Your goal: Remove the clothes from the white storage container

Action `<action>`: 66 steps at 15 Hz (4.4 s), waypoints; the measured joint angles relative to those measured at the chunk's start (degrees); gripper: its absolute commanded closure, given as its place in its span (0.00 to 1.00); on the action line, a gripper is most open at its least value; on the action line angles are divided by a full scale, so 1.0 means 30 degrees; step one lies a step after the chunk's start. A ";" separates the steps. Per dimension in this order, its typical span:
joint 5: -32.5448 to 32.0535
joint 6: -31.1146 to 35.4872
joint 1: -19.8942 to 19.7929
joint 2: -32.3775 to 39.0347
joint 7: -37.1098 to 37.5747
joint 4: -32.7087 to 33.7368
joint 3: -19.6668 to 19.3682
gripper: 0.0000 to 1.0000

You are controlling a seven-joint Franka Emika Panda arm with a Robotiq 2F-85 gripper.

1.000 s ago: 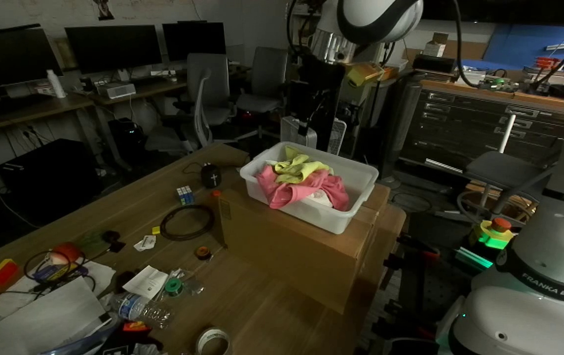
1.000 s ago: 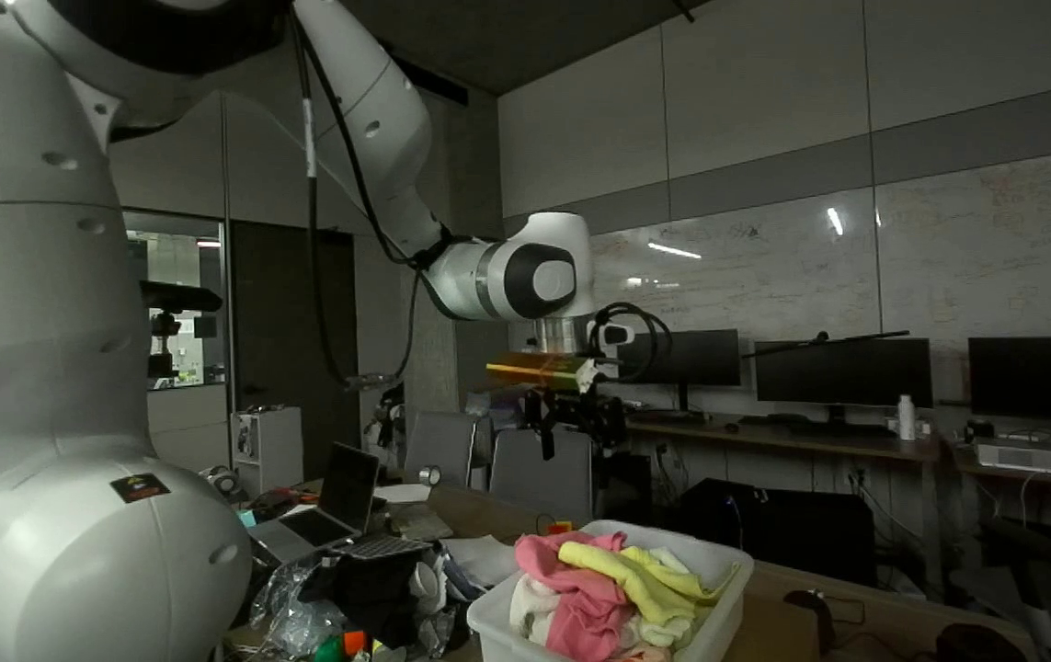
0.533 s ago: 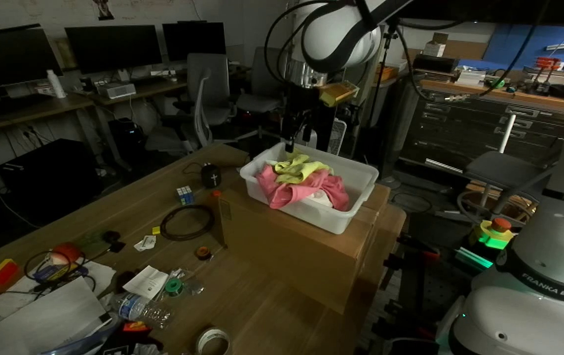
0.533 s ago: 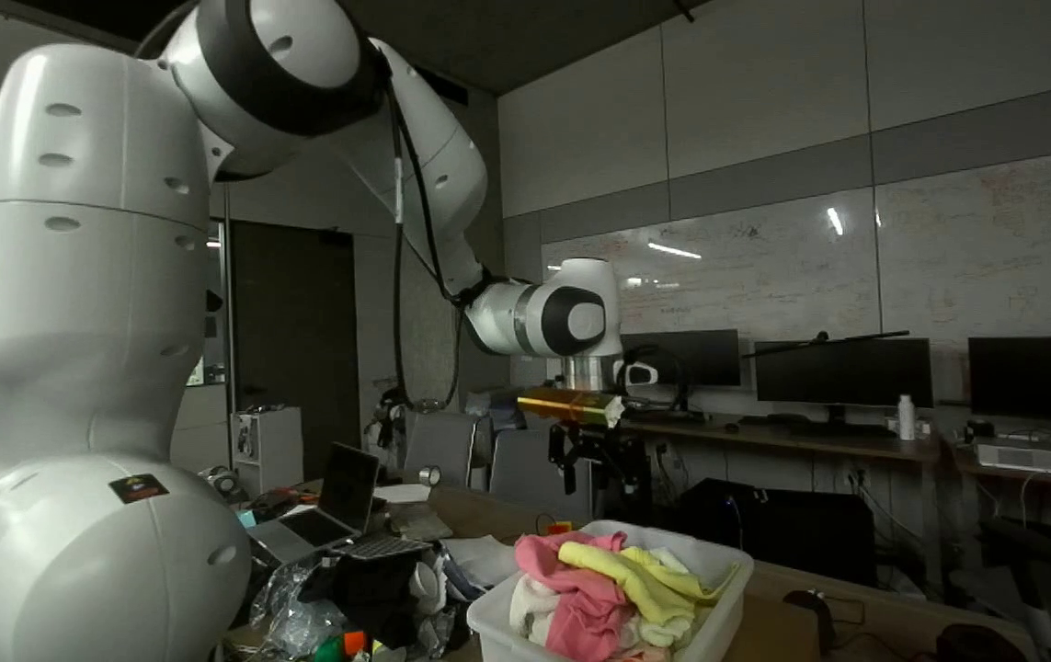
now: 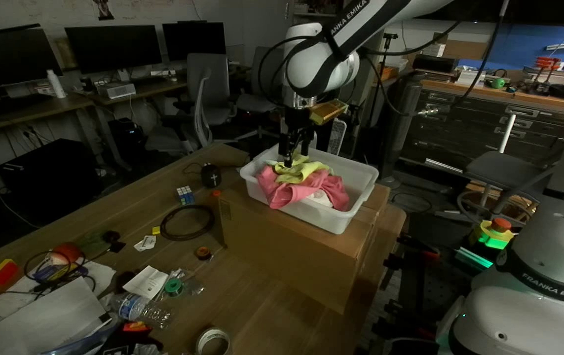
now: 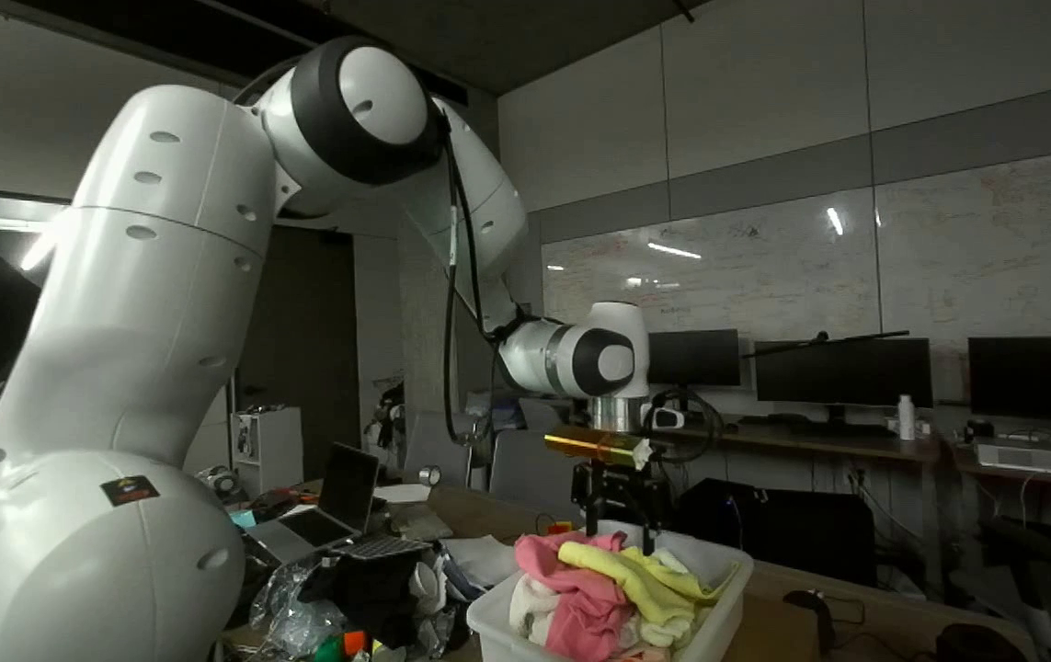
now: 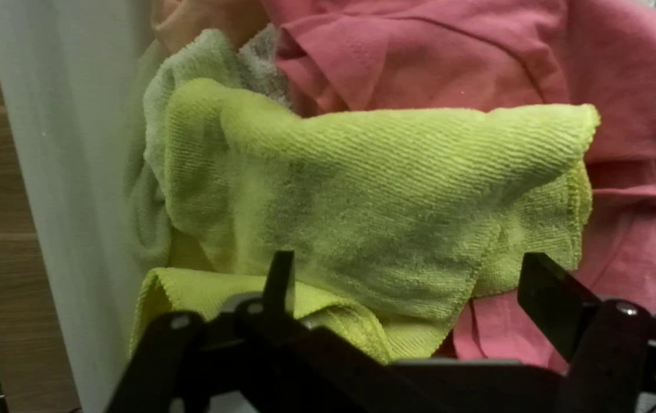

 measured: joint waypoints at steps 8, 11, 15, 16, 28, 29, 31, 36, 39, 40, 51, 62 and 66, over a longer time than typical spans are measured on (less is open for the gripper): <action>0.0070 -0.0094 -0.0587 0.2175 -0.1143 0.1185 0.0374 0.00; 0.0092 -0.0212 -0.0817 0.2979 -0.1249 0.1530 0.0631 0.00; 0.0101 -0.0774 -0.0917 0.3994 -0.1247 0.2237 0.0797 0.00; 0.0101 -0.0921 -0.0918 0.4239 -0.1242 0.2436 0.0810 0.00; 0.0051 -0.1270 -0.0893 0.5410 -0.1050 0.3593 0.0899 0.76; 0.0057 -0.1264 -0.0894 0.5407 -0.1046 0.3609 0.0907 0.82; 0.0094 -0.1225 -0.0894 0.5360 -0.1044 0.3619 0.0930 0.90; 0.0260 -0.1043 -0.0932 0.5045 -0.1045 0.3462 0.0969 0.90; 0.0317 -0.0624 -0.0975 0.4474 -0.1050 0.2953 0.0969 0.90; 0.0317 -0.0388 -0.0987 0.4125 -0.1050 0.2673 0.0969 0.90; 0.0361 0.0341 -0.0998 -0.3844 -0.0610 -0.0334 0.0959 0.90; 0.0865 -0.0837 -0.0794 -1.1723 0.1632 -0.1689 0.0852 0.91; 0.0865 -0.1561 -0.0609 -1.3591 0.2680 -0.1769 0.1003 0.91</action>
